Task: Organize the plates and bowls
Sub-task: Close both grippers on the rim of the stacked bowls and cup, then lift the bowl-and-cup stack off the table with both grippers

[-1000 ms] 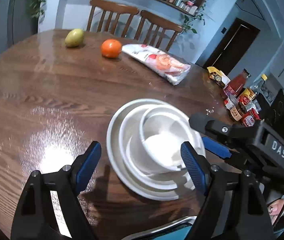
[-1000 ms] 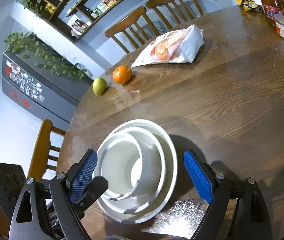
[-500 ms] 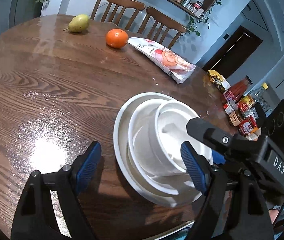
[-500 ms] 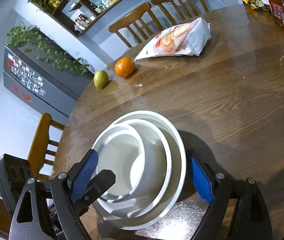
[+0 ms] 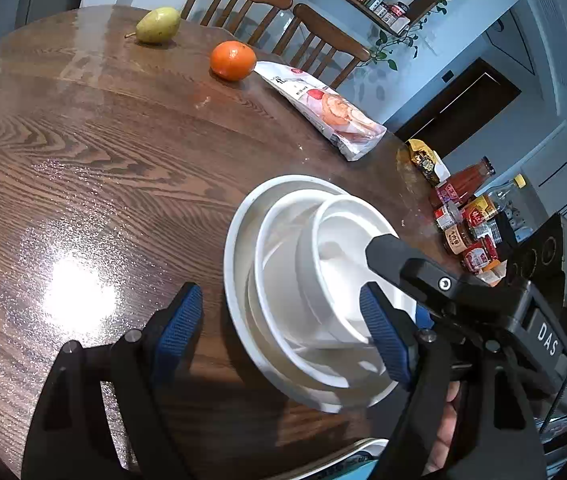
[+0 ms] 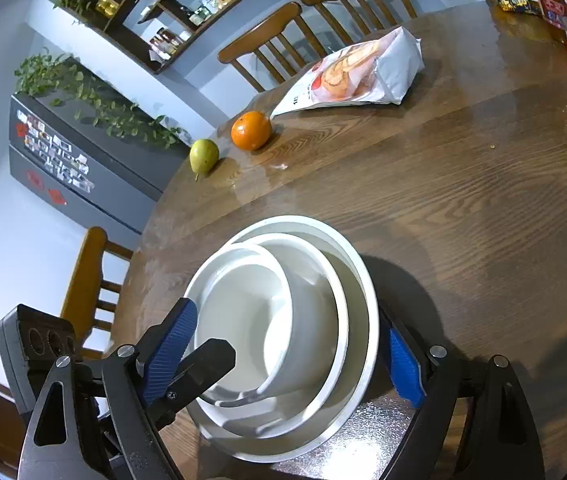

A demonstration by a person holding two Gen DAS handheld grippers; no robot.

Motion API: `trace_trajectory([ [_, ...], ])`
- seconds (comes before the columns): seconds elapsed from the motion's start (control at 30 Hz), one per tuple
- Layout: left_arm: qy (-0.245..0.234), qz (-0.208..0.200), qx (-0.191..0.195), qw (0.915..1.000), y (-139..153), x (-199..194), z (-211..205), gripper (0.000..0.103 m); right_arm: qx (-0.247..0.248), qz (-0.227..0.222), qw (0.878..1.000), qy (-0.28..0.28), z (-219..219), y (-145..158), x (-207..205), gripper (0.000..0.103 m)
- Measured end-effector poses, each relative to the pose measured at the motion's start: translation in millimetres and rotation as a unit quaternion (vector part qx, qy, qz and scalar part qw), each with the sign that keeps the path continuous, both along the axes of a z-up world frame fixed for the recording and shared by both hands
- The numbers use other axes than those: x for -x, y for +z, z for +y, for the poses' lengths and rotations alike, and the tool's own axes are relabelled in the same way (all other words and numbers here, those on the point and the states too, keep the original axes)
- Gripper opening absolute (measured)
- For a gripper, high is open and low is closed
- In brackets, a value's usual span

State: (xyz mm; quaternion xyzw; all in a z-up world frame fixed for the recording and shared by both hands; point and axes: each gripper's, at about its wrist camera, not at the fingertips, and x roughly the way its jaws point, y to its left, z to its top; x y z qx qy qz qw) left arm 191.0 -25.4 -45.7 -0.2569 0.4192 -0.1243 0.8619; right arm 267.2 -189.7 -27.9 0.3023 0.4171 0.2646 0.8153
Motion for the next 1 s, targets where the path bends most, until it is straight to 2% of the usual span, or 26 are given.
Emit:
trace_trajectory([
  [0.13, -0.003, -0.004, 0.006, 1.0000, 1, 1, -1, 0.074, -0.001, 0.000, 1.000, -0.001, 0, 0, 0, 0.088],
  [0.33, -0.005, 0.001, 0.014, 0.9999, -1, 0, 1, 0.074, -0.004, 0.005, 1.000, 0.002, 0, -1, -1, 0.088],
  [0.57, -0.013, 0.021, 0.024, 0.9994, -6, -3, 0, 0.074, -0.035, 0.043, 0.998, 0.026, 4, -14, -5, 0.088],
  [1.0, -0.011, 0.026, 0.028, 0.9992, -7, -1, 1, 0.076, -0.036, 0.053, 0.998, 0.025, 2, -14, -4, 0.088],
])
